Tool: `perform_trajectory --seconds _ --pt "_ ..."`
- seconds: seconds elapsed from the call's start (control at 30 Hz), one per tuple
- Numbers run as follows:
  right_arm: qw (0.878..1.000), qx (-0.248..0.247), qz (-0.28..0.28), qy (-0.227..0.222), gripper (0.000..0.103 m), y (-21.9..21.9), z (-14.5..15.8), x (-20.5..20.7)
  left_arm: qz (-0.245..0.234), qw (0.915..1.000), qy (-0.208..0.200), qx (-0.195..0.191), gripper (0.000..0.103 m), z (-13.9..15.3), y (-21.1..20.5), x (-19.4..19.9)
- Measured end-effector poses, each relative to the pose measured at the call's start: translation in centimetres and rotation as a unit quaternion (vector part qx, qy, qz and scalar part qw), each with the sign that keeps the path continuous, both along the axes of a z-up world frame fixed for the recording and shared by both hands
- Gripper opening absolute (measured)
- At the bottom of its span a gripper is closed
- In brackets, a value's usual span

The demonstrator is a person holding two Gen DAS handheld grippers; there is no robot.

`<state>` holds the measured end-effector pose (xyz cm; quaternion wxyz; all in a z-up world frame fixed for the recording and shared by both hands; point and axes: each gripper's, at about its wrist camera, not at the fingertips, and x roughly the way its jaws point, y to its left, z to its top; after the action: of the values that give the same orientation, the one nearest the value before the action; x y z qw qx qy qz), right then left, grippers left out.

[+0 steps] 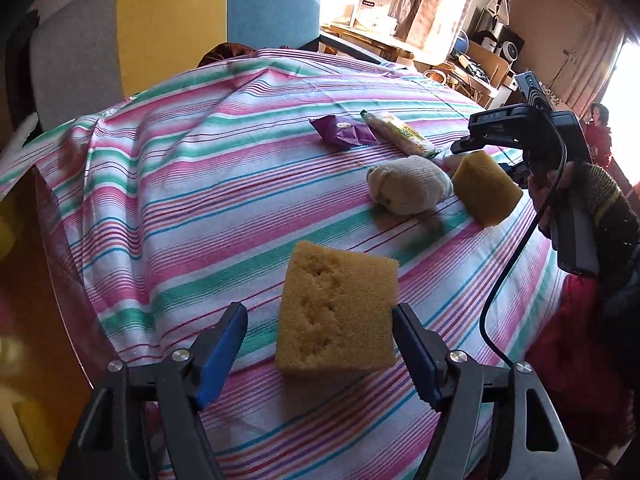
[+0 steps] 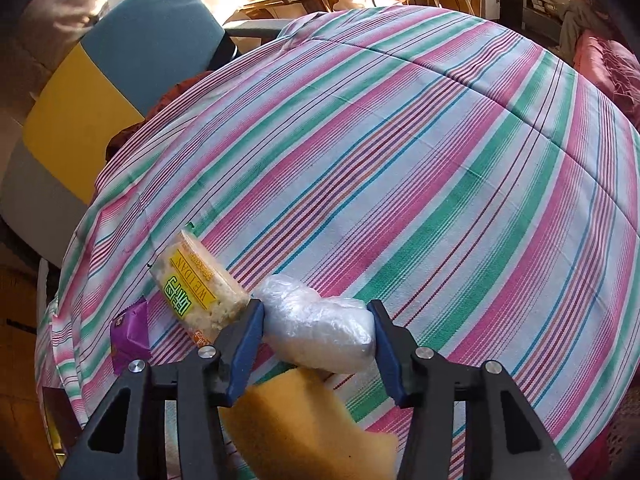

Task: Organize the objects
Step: 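Carry the yellow sponge into the gold tray and open the left tool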

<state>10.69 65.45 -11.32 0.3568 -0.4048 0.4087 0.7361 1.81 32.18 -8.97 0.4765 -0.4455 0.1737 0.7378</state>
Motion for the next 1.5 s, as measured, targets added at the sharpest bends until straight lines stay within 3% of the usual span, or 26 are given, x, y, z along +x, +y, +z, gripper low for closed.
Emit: perform_trajectory --seconds 0.17,0.3,0.4,0.53,0.8,1.03,1.17,1.33,1.5 --pt "1.000 -0.006 0.004 0.002 0.052 0.1 -0.1 0.0 -0.006 0.9999 0.012 -0.010 0.078 -0.1 0.8 0.1" --pt "1.000 -0.001 0.009 -0.002 0.051 0.2 0.0 -0.2 -0.029 0.9974 0.055 -0.035 0.080 -0.6 1.4 1.4" --pt "1.000 0.011 0.015 -0.009 0.049 0.0 0.2 -0.4 -0.034 0.9974 0.044 -0.046 0.055 -1.6 1.5 1.4" --pt "0.999 0.035 0.013 -0.005 0.043 0.0 1.1 -0.1 -0.017 0.9983 0.049 -0.029 0.054 -0.9 0.7 1.6" --pt "0.999 0.046 0.019 -0.016 0.040 -0.1 1.3 0.0 0.034 0.9981 0.043 0.027 0.054 3.1 -3.0 2.0" --pt "0.999 0.053 0.011 -0.009 0.039 0.1 1.8 0.8 0.113 0.9911 0.039 0.059 0.054 6.0 -8.8 -0.3" --pt "0.998 0.067 0.014 -0.006 0.039 0.0 2.4 1.1 0.193 0.9789 0.029 0.061 0.054 6.2 -13.3 -4.4" --pt "0.997 0.077 0.018 -0.006 0.039 -0.4 2.8 1.2 0.314 0.9477 -0.024 0.053 0.054 4.7 -18.9 -11.7" --pt "0.997 0.079 0.017 -0.005 0.039 -0.4 2.3 1.0 0.380 0.9228 -0.050 0.042 0.054 3.2 -20.8 -17.4"
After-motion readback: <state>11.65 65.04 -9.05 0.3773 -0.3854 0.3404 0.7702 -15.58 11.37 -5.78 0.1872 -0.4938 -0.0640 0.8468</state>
